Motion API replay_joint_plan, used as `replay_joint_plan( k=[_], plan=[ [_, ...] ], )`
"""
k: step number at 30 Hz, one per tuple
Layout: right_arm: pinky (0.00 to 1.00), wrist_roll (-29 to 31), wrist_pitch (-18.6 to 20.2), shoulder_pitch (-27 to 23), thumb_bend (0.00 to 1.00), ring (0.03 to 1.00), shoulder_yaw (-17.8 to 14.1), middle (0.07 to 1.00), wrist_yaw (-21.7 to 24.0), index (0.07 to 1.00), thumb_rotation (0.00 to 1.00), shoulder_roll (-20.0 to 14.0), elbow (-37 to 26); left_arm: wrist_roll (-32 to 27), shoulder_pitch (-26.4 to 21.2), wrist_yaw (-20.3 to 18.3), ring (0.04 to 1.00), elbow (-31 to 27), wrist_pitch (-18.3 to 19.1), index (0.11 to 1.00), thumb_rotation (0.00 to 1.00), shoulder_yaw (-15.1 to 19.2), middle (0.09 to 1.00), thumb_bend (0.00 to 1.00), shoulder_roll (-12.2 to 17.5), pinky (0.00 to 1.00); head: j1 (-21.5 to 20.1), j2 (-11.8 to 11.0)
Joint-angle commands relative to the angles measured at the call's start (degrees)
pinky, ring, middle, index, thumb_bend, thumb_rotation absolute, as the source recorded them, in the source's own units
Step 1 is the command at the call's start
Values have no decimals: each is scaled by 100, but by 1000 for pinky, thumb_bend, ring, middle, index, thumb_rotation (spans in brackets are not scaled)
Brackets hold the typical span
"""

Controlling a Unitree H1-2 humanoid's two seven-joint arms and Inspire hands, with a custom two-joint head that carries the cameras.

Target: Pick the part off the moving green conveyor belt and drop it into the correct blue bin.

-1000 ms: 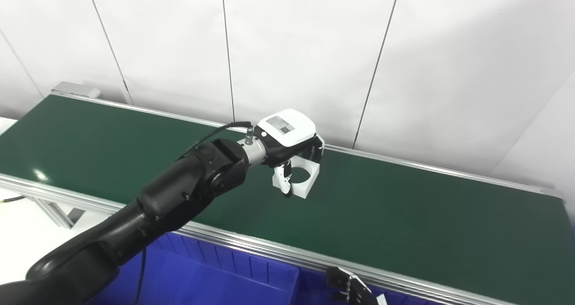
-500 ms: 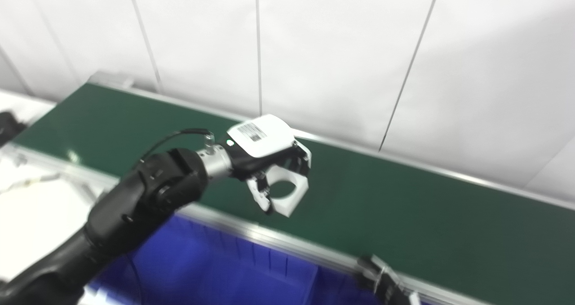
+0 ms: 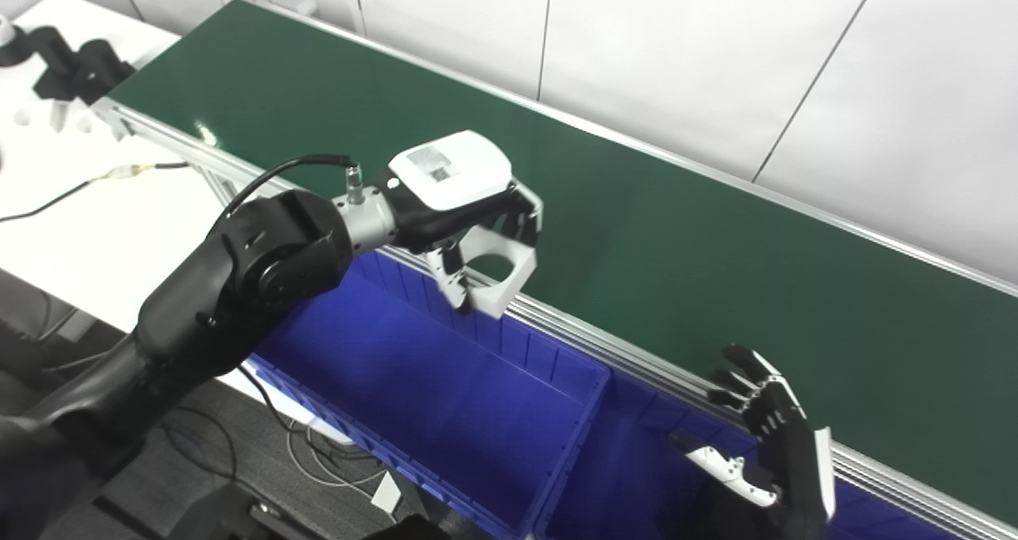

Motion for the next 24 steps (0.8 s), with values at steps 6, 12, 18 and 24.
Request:
replay_joint_plan(
  k=[6, 12, 18, 24],
  plan=[
    [651, 235, 141, -94, 818, 743, -88, 829, 153, 797, 232, -61, -350, 168, 15, 366, 442, 286, -137, 537, 0, 74, 489, 474, 25, 333, 107, 37],
    [657, 240, 187, -43, 800, 750, -103, 837, 194, 805, 223, -72, -443, 85, 71, 559, 413, 635, -244, 564, 0, 26, 488, 467, 6, 300, 56, 31],
    [649, 174, 187, -38, 816, 738, -108, 823, 142, 798, 229, -23, -442, 94, 147, 688, 410, 904, -260, 568, 0, -49, 487, 466, -55, 297, -9, 41],
    [655, 197, 173, -35, 819, 743, -113, 829, 154, 792, 225, 16, -438, 59, 295, 969, 419, 1348, -191, 563, 0, -151, 489, 468, -347, 310, -33, 47]
  ],
)
